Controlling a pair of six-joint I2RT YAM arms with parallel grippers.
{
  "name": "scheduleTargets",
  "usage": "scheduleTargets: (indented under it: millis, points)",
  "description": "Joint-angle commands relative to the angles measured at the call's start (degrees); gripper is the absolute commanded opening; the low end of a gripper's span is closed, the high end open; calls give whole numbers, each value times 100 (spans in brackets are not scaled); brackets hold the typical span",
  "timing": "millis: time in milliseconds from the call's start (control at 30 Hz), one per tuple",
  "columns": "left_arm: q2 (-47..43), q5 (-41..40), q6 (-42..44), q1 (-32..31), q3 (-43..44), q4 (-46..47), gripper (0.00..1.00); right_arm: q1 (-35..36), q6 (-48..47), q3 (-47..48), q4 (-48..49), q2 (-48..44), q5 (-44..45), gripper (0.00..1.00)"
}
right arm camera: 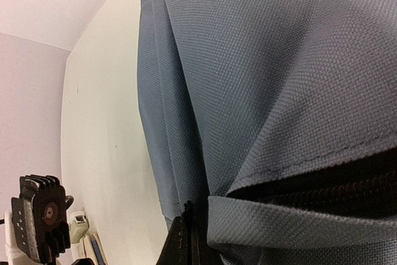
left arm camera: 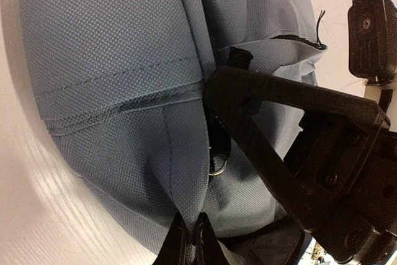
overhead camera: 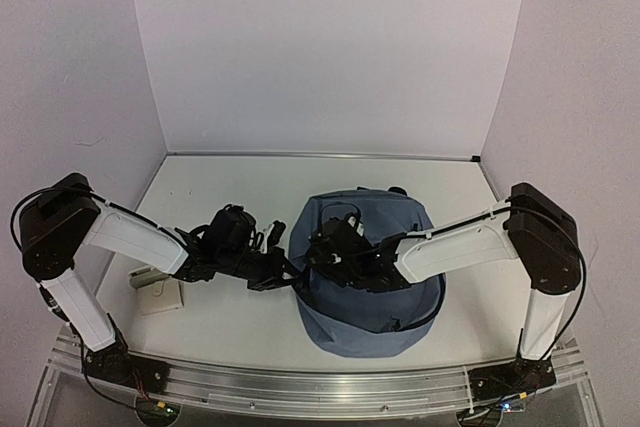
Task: Pack the student bag
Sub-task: Zip the student bag at the center of the board.
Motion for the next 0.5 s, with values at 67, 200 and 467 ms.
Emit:
scheduleTargets:
  millis: [67, 200, 467]
  points:
    - [-206, 26, -155, -87, 28, -65, 0, -57, -386, 51, 30, -414, 573, 0]
    - [-308, -243, -237, -75, 128, -303, 13, 83, -717, -103, 55, -710, 548, 0]
    - [-728, -845, -122, 263, 378, -851, 45, 449, -643, -681, 287, -1043, 367, 0]
